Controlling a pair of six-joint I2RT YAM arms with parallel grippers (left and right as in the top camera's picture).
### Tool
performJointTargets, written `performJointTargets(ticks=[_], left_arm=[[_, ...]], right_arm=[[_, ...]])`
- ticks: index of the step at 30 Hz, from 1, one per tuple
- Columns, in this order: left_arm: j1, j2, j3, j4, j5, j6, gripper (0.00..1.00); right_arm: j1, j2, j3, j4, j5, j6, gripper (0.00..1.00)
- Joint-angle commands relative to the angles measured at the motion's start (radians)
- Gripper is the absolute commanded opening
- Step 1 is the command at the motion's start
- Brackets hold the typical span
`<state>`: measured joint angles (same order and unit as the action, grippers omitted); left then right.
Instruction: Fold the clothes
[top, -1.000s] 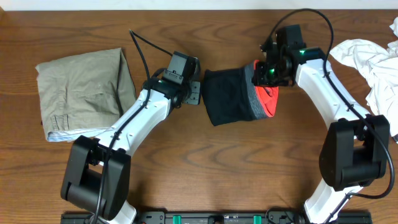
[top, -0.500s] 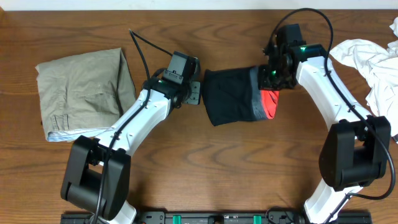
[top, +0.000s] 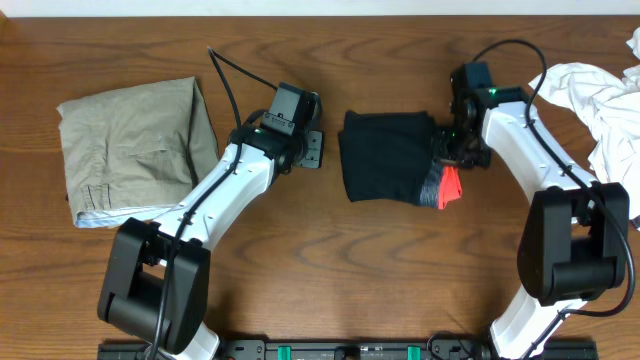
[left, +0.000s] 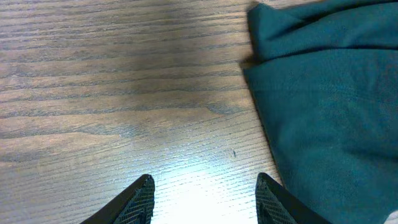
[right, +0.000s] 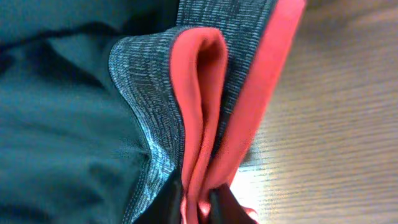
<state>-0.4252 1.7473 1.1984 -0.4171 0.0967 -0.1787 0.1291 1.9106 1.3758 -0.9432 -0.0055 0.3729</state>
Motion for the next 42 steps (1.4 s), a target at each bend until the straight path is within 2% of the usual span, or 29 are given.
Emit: performJointTargets(ticks=[1, 4, 10, 13, 19, 23, 25, 26, 30, 36, 42], left_arm=[[0.006, -0.017, 0.016, -0.006, -0.020, 0.029, 0.53], [0.006, -0.017, 0.016, -0.010, -0.020, 0.029, 0.53], [0.006, -0.017, 0.016, -0.017, -0.020, 0.029, 0.53], [0.006, -0.017, 0.016, -0.017, -0.020, 0.029, 0.53], [0.006, -0.017, 0.016, -0.020, -0.020, 0.029, 0.53], [0.006, -0.017, 0.016, -0.027, -0.020, 0.029, 0.53], [0.006, -0.017, 0.016, -0.031, -0.020, 0.029, 0.53], [0.006, -0.017, 0.016, -0.032, -0.020, 0.029, 0.53], [0.006, -0.017, 0.016, -0.037, -0.020, 0.029, 0.53], [0.006, -0.017, 0.016, -0.039, -0.020, 0.029, 0.53], [0.006, -0.017, 0.016, -0.039, -0.031, 0.051, 0.53]], right_arm=[[-0.006, -0.025, -0.051, 0.023, 0.022, 0.036, 0.26], [-0.006, -0.025, -0.091, 0.056, -0.004, 0.040, 0.45], [-0.006, -0.025, -0.164, 0.098, -0.010, 0.111, 0.51], [-0.006, -0.025, -0.203, 0.123, -0.011, 0.152, 0.57], [-0.006, -0.025, -0.294, 0.240, -0.124, 0.173, 0.57], [-0.006, -0.025, -0.342, 0.319, -0.206, 0.174, 0.52], [-0.006, -0.025, -0.350, 0.323, -0.204, 0.181, 0.45], [-0.006, -0.025, -0.350, 0.323, -0.204, 0.181, 0.39], [-0.006, -0.026, -0.350, 0.325, -0.202, 0.197, 0.02], [-0.018, -0.043, -0.341, 0.310, -0.175, 0.198, 0.01], [-0.042, -0.163, -0.245, 0.196, -0.077, 0.142, 0.01]])
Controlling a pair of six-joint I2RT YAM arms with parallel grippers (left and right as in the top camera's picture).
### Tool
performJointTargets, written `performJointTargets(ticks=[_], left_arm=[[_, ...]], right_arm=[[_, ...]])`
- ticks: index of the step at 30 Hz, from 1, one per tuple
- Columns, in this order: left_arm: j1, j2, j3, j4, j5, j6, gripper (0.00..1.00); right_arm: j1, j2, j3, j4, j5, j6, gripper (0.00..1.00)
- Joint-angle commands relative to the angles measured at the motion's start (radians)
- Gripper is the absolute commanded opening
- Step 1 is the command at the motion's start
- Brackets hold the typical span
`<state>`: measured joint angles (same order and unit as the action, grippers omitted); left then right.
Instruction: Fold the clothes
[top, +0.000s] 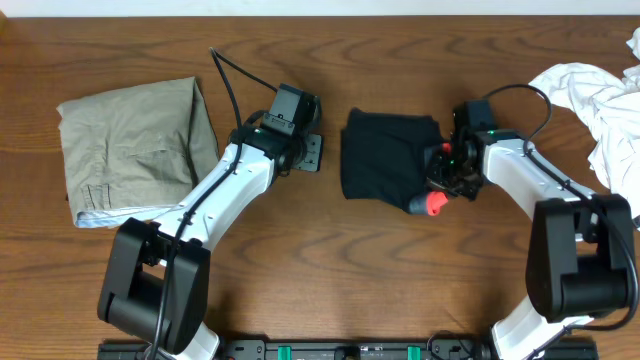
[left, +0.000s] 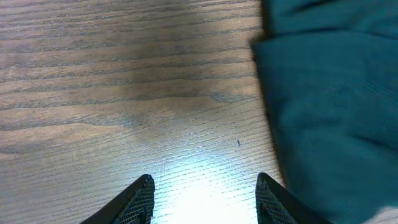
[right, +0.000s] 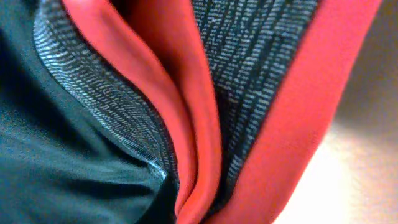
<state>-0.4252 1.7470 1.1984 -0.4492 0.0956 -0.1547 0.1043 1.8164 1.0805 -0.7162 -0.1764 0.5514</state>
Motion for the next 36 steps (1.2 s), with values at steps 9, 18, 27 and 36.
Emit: performJointTargets(ticks=[9, 18, 27, 36], left_arm=[[0.006, -0.017, 0.016, -0.006, -0.037, 0.027, 0.53], [0.006, -0.017, 0.016, -0.006, -0.037, 0.027, 0.53], [0.006, -0.017, 0.016, -0.006, -0.037, 0.027, 0.53], [0.002, -0.017, 0.016, -0.006, 0.029, 0.023, 0.53]], right_arm=[[-0.004, -0.149, 0.216, -0.087, 0.091, -0.176, 0.01], [0.029, -0.129, 0.216, -0.069, 0.091, -0.194, 0.01], [0.040, -0.129, 0.217, -0.074, 0.020, -0.262, 0.01], [0.039, -0.129, 0.214, -0.209, 0.075, -0.057, 0.01]])
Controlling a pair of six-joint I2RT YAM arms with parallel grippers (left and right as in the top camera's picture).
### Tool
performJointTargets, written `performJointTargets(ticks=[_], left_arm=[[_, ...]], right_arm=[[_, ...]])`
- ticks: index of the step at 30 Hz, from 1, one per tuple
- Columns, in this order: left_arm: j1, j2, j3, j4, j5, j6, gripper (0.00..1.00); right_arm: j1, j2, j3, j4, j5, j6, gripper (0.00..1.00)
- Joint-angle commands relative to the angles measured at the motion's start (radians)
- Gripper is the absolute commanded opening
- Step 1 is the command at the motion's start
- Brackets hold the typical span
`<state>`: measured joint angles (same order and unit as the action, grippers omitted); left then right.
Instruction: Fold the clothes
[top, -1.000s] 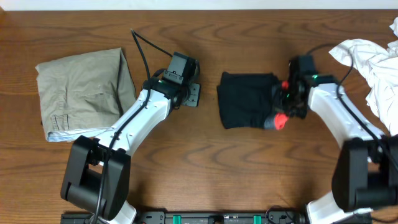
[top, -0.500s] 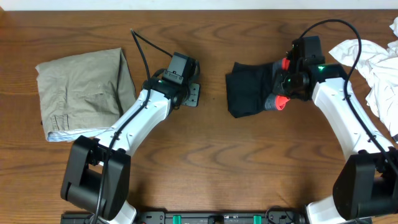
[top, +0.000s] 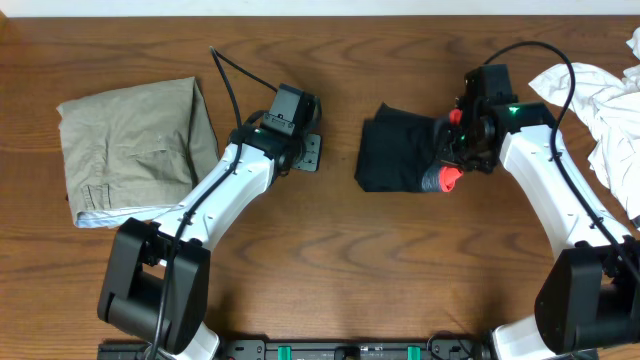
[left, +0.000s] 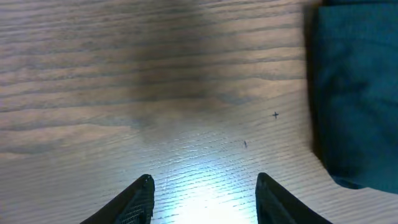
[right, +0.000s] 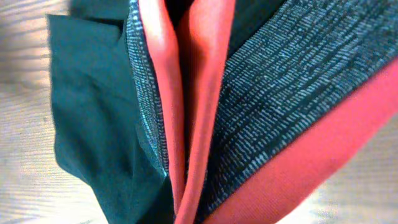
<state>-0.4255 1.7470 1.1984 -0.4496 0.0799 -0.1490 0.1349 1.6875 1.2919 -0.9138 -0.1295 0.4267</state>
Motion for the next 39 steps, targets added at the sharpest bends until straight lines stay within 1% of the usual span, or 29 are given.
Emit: performJointTargets(ticks=[1, 5, 7, 10, 19, 24, 31, 34, 39], left_arm=[[0.003, -0.017, 0.016, -0.006, 0.061, 0.017, 0.53], [0.003, -0.017, 0.016, -0.011, 0.073, 0.016, 0.53], [0.003, -0.017, 0.016, -0.010, 0.073, 0.017, 0.53], [0.003, -0.017, 0.016, -0.010, 0.072, 0.017, 0.53], [0.004, -0.017, 0.016, -0.010, 0.066, 0.018, 0.53], [0.004, -0.017, 0.016, -0.010, 0.066, 0.017, 0.53], [0.004, -0.017, 0.016, -0.010, 0.066, 0.017, 0.53], [0.004, -0.017, 0.016, -0.010, 0.066, 0.017, 0.53], [0.004, -0.017, 0.016, -0.010, 0.066, 0.018, 0.53]], right_arm=[[0.010, 0.000, 0.003, -0.025, 0.025, 0.080, 0.01], [0.032, 0.000, -0.003, -0.080, -0.067, 0.093, 0.01], [0.065, 0.000, -0.010, -0.094, -0.129, 0.093, 0.01], [0.119, 0.000, -0.017, -0.101, -0.169, 0.093, 0.01], [0.296, 0.000, -0.018, -0.101, -0.200, 0.100, 0.02], [0.317, 0.000, -0.018, -0.151, -0.149, 0.100, 0.02], [0.315, 0.000, -0.025, -0.225, -0.013, 0.081, 0.13], [0.315, 0.000, -0.033, -0.225, 0.009, 0.080, 0.20], [0.315, 0.000, -0.033, -0.216, 0.037, 0.080, 0.19]])
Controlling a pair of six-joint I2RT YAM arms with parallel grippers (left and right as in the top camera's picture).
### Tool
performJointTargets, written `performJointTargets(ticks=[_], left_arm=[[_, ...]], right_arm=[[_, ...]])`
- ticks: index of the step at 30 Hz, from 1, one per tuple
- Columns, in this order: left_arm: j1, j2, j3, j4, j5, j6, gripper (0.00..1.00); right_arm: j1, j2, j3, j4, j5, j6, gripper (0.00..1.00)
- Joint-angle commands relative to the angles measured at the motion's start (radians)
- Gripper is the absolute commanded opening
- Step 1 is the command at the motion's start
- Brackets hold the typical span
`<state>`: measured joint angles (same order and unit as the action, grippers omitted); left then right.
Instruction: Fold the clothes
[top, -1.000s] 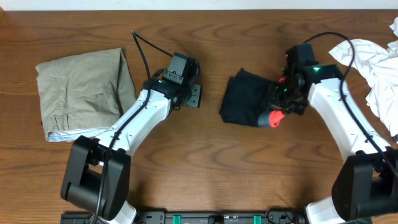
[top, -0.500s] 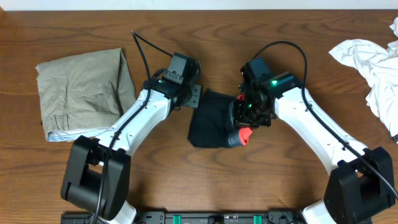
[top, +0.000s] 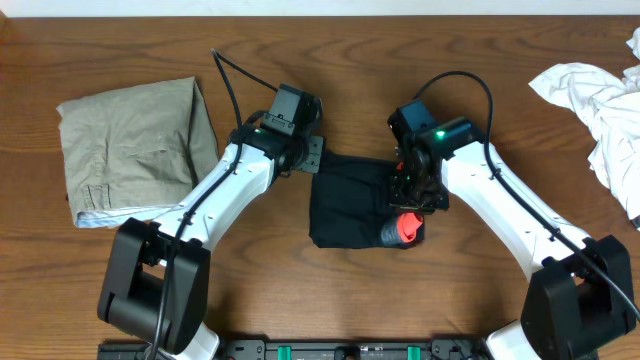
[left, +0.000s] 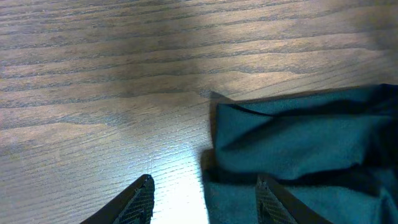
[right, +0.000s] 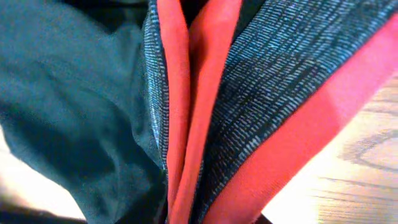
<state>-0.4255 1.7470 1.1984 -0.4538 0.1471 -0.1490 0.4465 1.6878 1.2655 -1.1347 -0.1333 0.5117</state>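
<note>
A dark teal garment lies folded at mid-table, its grey and red waistband bunched at the near right corner. My right gripper is shut on that waistband. In the right wrist view the red band and the grey knit fill the frame, and my right gripper is nearly hidden under the cloth. My left gripper stands open at the garment's far left corner. In the left wrist view my left gripper straddles the edge of the cloth.
Folded khaki trousers lie at the far left. A heap of white clothes sits at the right edge. A black rail runs along the table's front edge.
My right gripper has moved left and toward the front with the dark garment. The garment's left edge now lies under my left gripper. The left arm has not moved.
The right gripper was shut on the waistband at the garment's right end throughout. The garment lay right of centre, then its waistband end sat nearer the front, then the whole garment lay further right, and now it lies left of that beside the still, open left gripper.
</note>
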Motion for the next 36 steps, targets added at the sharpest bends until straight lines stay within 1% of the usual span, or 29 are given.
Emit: performJointTargets(ticks=[1, 2, 4, 5, 8, 12, 14, 17, 19, 27, 35, 36], left_arm=[[0.004, -0.017, 0.016, -0.006, -0.002, 0.018, 0.53], [0.004, -0.017, 0.016, -0.006, -0.002, 0.018, 0.53], [0.004, -0.017, 0.016, -0.006, -0.002, 0.018, 0.53], [0.004, -0.017, 0.016, -0.006, -0.002, 0.018, 0.53], [0.004, -0.017, 0.016, -0.006, -0.002, 0.018, 0.53], [0.004, -0.017, 0.016, -0.005, -0.002, 0.018, 0.53], [0.004, -0.017, 0.016, -0.005, -0.002, 0.018, 0.53], [0.004, -0.017, 0.016, -0.006, -0.002, 0.018, 0.53], [0.004, -0.017, 0.016, -0.006, -0.002, 0.018, 0.53], [0.004, -0.017, 0.016, -0.006, -0.002, 0.018, 0.53], [0.004, -0.017, 0.016, -0.006, -0.002, 0.018, 0.53], [0.004, -0.017, 0.016, -0.006, -0.002, 0.018, 0.53]], right_arm=[[0.003, 0.000, -0.006, 0.009, 0.045, -0.005, 0.17], [0.004, 0.000, -0.006, 0.013, 0.048, -0.005, 0.14], [0.003, 0.000, -0.006, 0.034, 0.048, -0.023, 0.04], [0.003, 0.000, -0.006, 0.049, 0.049, -0.044, 0.01], [0.003, 0.000, -0.006, 0.119, 0.050, -0.124, 0.01], [0.003, 0.000, -0.006, 0.256, -0.017, -0.316, 0.01], [0.000, 0.000, -0.006, 0.299, -0.020, -0.353, 0.01], [-0.017, 0.000, -0.006, 0.319, -0.020, -0.340, 0.01], [-0.039, 0.000, -0.006, 0.288, -0.020, -0.315, 0.02], [-0.074, 0.000, -0.023, 0.188, -0.020, -0.310, 0.06], [-0.072, 0.000, -0.069, 0.192, -0.021, -0.287, 0.08], [-0.072, 0.000, -0.076, 0.192, -0.021, -0.288, 0.12]])
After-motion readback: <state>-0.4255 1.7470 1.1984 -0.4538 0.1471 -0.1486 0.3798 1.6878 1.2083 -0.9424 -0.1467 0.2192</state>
